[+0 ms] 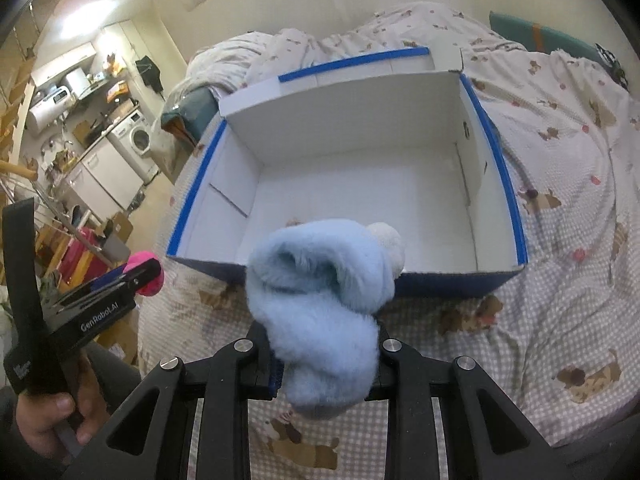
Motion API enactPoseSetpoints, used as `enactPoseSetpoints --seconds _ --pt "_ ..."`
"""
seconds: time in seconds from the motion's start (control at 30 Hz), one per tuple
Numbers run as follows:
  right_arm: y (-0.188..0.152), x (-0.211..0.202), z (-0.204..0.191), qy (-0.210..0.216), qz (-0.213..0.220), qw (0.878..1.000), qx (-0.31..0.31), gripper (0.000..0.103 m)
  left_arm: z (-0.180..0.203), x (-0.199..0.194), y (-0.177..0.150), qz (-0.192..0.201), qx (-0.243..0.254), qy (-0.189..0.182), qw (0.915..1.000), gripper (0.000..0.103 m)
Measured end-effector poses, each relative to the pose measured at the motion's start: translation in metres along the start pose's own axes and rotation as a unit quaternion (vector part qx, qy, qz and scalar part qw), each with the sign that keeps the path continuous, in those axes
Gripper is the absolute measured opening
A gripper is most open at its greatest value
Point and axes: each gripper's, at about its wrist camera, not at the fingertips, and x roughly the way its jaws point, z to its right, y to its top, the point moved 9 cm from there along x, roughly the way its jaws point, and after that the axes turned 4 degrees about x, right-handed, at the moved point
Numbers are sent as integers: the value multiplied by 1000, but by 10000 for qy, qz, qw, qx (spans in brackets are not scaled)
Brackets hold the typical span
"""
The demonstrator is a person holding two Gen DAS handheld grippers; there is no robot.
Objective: Organize soft objects
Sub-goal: 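Lift both held items and carry them over the box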
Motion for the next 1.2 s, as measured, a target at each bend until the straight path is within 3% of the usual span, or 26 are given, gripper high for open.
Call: enactPoseSetpoints --seconds 0.3,0.77,0.87,1.0,1.2 --pt "35 -16 -18 288 265 9992 -116 29 14 -6 37 123 -53 -235 9996 42" --pt "114 13 -1 98 600 9977 -285 29 48 28 106 215 398 -262 9986 42" --pt "108 37 19 -258 477 9981 -289 29 58 48 109 123 550 -222 9982 42" --pt "94 64 41 -311 28 9994 128 29 71 70 106 14 695 -227 9973 42" --pt "87 78 42 -423 -132 9990 -30 29 84 97 90 -211 839 -300 9958 42"
